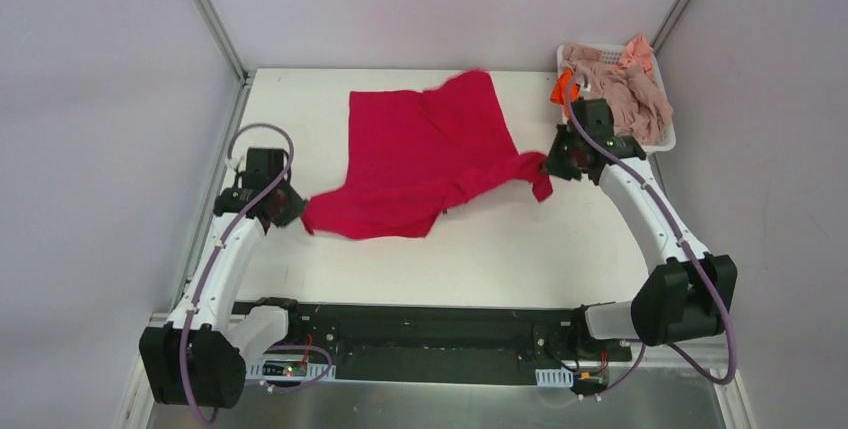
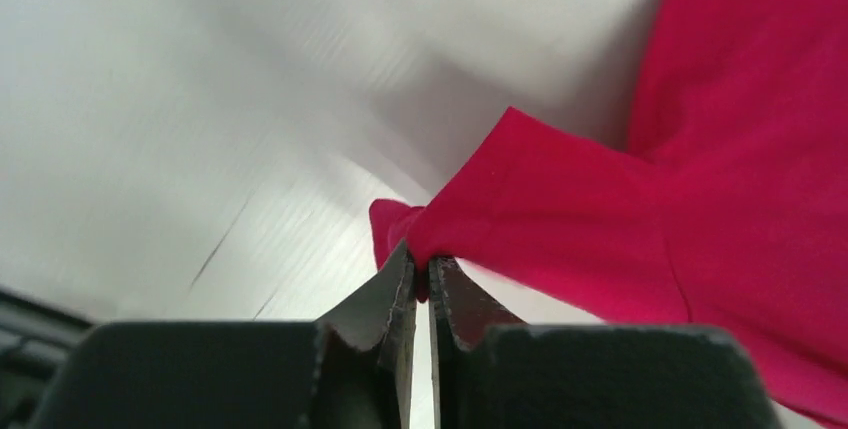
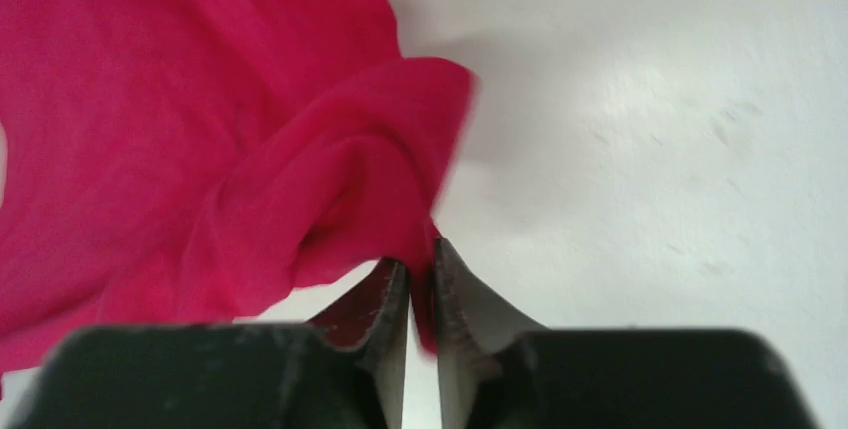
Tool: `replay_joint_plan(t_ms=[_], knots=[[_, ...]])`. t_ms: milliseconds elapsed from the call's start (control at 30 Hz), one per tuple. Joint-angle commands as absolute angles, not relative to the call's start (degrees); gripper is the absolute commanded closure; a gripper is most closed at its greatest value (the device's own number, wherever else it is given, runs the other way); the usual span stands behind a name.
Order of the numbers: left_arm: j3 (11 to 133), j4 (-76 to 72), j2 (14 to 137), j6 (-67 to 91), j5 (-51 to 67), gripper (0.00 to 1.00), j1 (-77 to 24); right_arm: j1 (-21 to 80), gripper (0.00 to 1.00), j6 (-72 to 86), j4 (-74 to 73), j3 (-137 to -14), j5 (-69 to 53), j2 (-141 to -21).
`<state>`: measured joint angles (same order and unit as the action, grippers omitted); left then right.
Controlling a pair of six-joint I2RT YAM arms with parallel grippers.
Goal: Fold and stack the t-shirts
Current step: Flatten out the tshirt
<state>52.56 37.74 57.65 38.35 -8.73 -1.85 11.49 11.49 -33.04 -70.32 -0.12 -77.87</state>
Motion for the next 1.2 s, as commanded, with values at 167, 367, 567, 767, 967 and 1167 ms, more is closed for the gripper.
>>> replay_joint_plan(t_ms=[167, 367, 567, 767, 967, 1167], knots=[[40.0, 44.9, 50.7, 49.0, -5.0, 0.03, -1.6, 9.2, 0.07, 20.0, -47.3, -62.4, 19.8, -72.8], [49.5, 47.1, 47.7, 46.9, -6.1, 0.01, -2.7, 9.7, 0.0, 20.1, -47.0, -61.0, 20.5, -63.8], [59.9, 40.1, 58.6, 41.3, -4.6, 0.01, -11.0, 14.7, 0.0, 20.8, -32.3, -52.6, -4.3, -55.1], [74.7, 31.7, 86.3, 32.4, 8.6, 0.0, -17.2, 32.1, 0.0, 27.7, -28.5, -52.7, 5.9, -63.6], [88.5, 30.3, 112.7, 29.4, 12.8, 0.0, -17.2, 37.9, 0.0, 33.2, -19.0, -51.0, 6.3, -76.0], [90.3, 29.9, 122.5, 29.5, 13.3, 0.0, -17.2, 37.8, 0.0, 33.7, -18.4, -54.8, 10.1, -89.8]])
